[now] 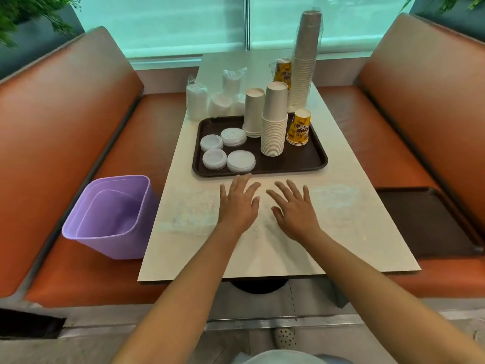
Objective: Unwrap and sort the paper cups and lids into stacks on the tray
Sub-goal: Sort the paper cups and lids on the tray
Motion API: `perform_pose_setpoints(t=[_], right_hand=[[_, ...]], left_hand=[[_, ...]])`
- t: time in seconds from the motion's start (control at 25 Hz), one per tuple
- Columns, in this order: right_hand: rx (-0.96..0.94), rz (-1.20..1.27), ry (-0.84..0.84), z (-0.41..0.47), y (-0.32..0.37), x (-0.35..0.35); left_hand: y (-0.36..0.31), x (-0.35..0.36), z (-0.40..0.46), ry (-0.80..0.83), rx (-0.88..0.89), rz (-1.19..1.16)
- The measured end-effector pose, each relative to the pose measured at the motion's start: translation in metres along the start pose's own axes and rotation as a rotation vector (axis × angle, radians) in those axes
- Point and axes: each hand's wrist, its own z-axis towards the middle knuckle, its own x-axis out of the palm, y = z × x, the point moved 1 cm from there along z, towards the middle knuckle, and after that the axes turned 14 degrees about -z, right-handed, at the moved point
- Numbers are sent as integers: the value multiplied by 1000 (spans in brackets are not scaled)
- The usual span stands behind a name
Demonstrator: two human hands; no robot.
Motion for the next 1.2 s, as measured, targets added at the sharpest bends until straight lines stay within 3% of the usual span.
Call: perform_pose_setpoints(t=[0.24,0.44,0.68,0.96,1.2], right_hand=[[72,-113,162,4,-10,11],[62,-82,363,-10,-32,38],[260,10,401,-16,-55,51],[503,24,415,-22,-90,55],[707,53,432,-28,-121,54]], left_hand=[[9,15,12,163,52,100],[55,33,-4,349,-113,170],[79,31,-8,279,-179,117],[124,6,-13,145,-461,146],[146,-5,-18,115,-531,102]])
